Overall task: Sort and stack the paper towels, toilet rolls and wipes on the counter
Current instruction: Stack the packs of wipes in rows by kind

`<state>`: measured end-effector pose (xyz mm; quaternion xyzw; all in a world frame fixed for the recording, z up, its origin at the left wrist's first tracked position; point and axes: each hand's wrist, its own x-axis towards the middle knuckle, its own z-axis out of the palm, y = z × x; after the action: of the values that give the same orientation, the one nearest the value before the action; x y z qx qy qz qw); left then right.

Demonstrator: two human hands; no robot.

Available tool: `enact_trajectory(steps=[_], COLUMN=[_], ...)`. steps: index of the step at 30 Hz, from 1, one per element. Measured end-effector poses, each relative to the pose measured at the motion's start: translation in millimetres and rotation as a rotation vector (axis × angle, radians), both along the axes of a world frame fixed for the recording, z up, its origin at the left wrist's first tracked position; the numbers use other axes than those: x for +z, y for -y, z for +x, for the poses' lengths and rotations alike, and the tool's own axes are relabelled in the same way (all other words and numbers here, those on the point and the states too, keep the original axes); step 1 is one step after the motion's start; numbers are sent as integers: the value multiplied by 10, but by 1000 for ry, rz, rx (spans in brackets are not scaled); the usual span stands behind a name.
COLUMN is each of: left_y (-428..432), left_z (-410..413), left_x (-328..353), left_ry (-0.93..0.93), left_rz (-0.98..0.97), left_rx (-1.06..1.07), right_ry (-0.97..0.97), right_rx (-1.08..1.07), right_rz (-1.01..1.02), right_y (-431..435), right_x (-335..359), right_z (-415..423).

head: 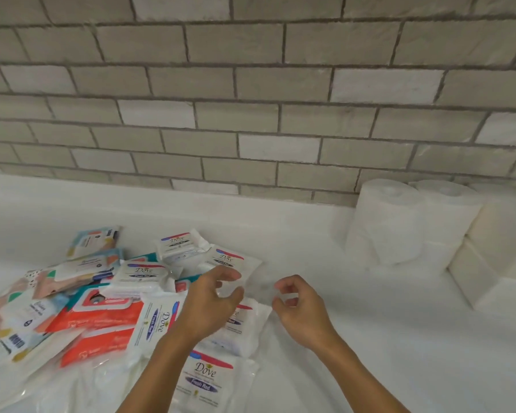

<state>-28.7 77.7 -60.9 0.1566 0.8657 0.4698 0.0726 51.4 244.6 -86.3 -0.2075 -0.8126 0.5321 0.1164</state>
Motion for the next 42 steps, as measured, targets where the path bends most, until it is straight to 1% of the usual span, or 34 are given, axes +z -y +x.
enact_trajectory(steps=[4,7,9,13,15,20,24,27,30,33,35,37,39,42], left_y=[264,375,437,506,523,539,504,463,441,450,464,502,543,629], left_z=[-48,-72,-76,-54,-62,-101,-143,-158,-177,-202,-231,-259,-301,-336], left_x=[-20,-19,-34,-49,-75,-133,-177,-171,-174,-139,-115,-87,-74,-64], left_ry=[9,10,28,85,101,171,210,223,258,327,426,487,480,450], left_rz=[-71,-89,-101,-138,-146,-174,-167,-100,16,137,265,347,349,375], left_rx=[-20,-48,-73,-123,-162,-222,-214,-207,-181,-150,-146,-154,-160,-132], right_ry=[52,95,131,176,186,292,265,203,115,4,-20,-33,-69,-90], right_rx=[62,100,133,161,172,244,286,226,135,56,78,114,122,78], right_rz=[55,84,79,-12,-2,195,296,309,294,214,159,155,134,41], right_y=[248,371,426,533,568,578,554,549,553,577,624,691,776,873], right_x=[-60,-73,-83,-134,-174,-244,-188,-174,-222,-139,-39,33,49,11], right_z=[-106,-168,-198,-246,-271,-294,-280,-249,-184,-100,-60,-46,-40,0])
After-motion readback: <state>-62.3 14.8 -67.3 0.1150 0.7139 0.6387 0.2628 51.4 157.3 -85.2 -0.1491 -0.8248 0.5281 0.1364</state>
